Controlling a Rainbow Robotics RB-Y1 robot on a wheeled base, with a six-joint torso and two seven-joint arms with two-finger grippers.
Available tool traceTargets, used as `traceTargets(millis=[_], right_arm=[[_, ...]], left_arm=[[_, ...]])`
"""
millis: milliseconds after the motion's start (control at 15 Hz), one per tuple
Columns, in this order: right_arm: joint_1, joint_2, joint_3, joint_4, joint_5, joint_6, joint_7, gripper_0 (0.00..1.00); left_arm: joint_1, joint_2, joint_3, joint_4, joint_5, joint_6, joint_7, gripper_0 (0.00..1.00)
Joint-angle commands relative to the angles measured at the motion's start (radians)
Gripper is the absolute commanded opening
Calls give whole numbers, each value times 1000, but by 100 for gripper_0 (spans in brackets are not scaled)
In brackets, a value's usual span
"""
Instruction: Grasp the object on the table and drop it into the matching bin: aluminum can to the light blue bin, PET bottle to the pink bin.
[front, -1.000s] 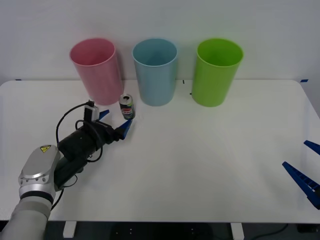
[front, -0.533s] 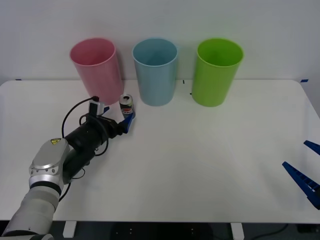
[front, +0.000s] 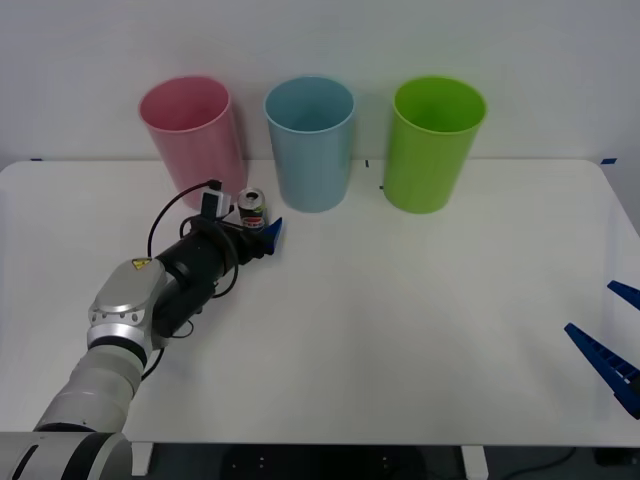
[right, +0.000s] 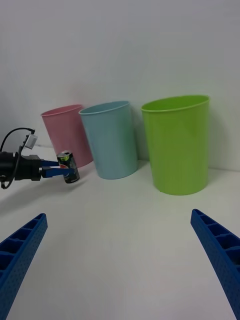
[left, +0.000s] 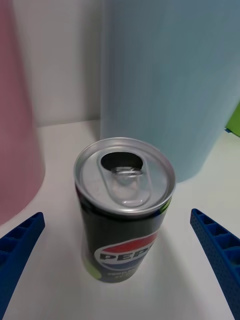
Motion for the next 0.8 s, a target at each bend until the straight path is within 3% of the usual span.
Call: traceTargets(millis=[67, 733, 800], right_arm=[[0, 0, 0, 0, 0, 0, 0, 100], [0, 0, 0, 0, 0, 0, 0, 100], [0, 0, 0, 0, 0, 0, 0, 100]], left_arm=[[-11, -21, -2, 2, -20, 44, 4, 100], [-16, -50, -2, 2, -44, 110, 6, 100], [-16, -50, -2, 0, -43, 112, 4, 85]])
